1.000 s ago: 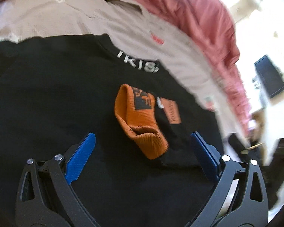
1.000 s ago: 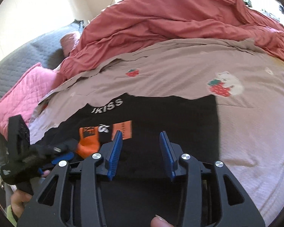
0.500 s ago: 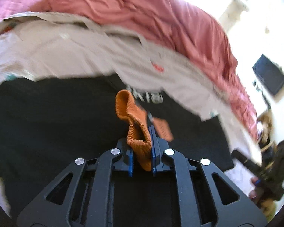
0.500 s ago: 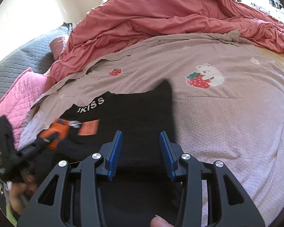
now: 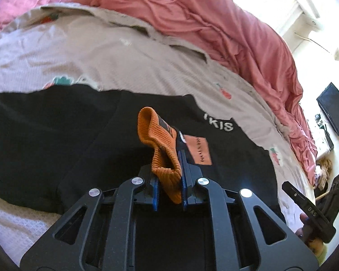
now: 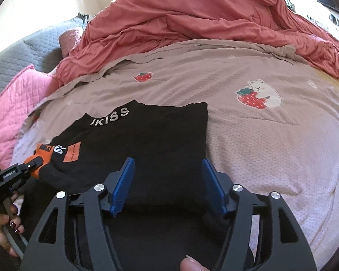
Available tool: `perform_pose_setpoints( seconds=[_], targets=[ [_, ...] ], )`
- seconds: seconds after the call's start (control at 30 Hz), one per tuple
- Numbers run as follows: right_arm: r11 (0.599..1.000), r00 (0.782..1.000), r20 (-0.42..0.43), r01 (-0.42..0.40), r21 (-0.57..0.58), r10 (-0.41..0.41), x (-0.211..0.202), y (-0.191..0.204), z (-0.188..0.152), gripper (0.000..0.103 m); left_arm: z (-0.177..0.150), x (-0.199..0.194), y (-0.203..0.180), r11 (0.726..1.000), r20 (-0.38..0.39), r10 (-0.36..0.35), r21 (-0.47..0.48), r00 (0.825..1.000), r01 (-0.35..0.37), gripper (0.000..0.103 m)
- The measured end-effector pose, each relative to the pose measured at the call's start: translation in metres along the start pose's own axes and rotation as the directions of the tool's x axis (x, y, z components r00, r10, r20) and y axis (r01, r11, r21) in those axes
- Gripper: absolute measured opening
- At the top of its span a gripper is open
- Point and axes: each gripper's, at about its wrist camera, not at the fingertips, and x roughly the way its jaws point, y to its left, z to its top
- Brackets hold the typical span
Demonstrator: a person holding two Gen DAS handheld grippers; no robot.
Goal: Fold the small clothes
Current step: 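Lay the cuff across the shirt body with the left tool and open it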
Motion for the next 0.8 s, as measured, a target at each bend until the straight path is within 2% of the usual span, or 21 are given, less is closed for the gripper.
perform_pose_setpoints(
  seconds=[0.13, 0.23, 0.37, 0.5, 0.6, 0.7, 0.8],
  targets=[
    [0.999, 0.999, -0.019, -0.028, -0.040, 0.027, 0.008, 0.010, 0.002, 0.060, -0.001, 0.003, 0.009, 0.999, -0.022, 0.005, -0.033, 1.000, -0.006, 0.008],
    [0.997, 0.997, -0.067, -0.051, -0.053, 0.047, 0.021, 0.013, -0.001, 0.064, -0.003, 0.001, 0.012, 0.999, -0.027, 0.005, -0.041, 1.000, -0.006, 0.008],
    [1.000, 0.990, -0.137, -0.018, -0.021, 0.015, 0.039, 0.004, -0.008, 0.067, -0.006, -0.003, 0.011, 0.999, -0.027, 0.015, -0.033, 1.000, -0.016, 0.009],
    [0.999, 0.990, -0.139, -0.022, -0.029, 0.018, 0.040, 0.004, -0.012, 0.067, -0.009, -0.005, 0.016, 0.998, -0.037, 0.030, -0.048, 0.999, -0.031, 0.014],
    [0.999, 0.990, -0.140, -0.015, -0.044, 0.008, 0.041, 0.005, -0.014, 0.067, -0.006, -0.011, 0.023, 0.997, -0.018, 0.051, -0.065, 0.999, -0.052, 0.014],
    [0.999, 0.990, -0.138, -0.015, -0.044, 0.009, 0.040, 0.005, -0.015, 0.067, -0.002, -0.021, 0.031, 0.992, 0.023, 0.107, -0.070, 0.994, -0.105, 0.014],
    [0.999, 0.992, -0.123, -0.032, -0.027, 0.029, 0.033, 0.003, -0.014, 0.067, 0.003, -0.037, 0.032, 0.992, 0.087, 0.100, -0.082, 0.991, -0.093, 0.012]
  ],
)
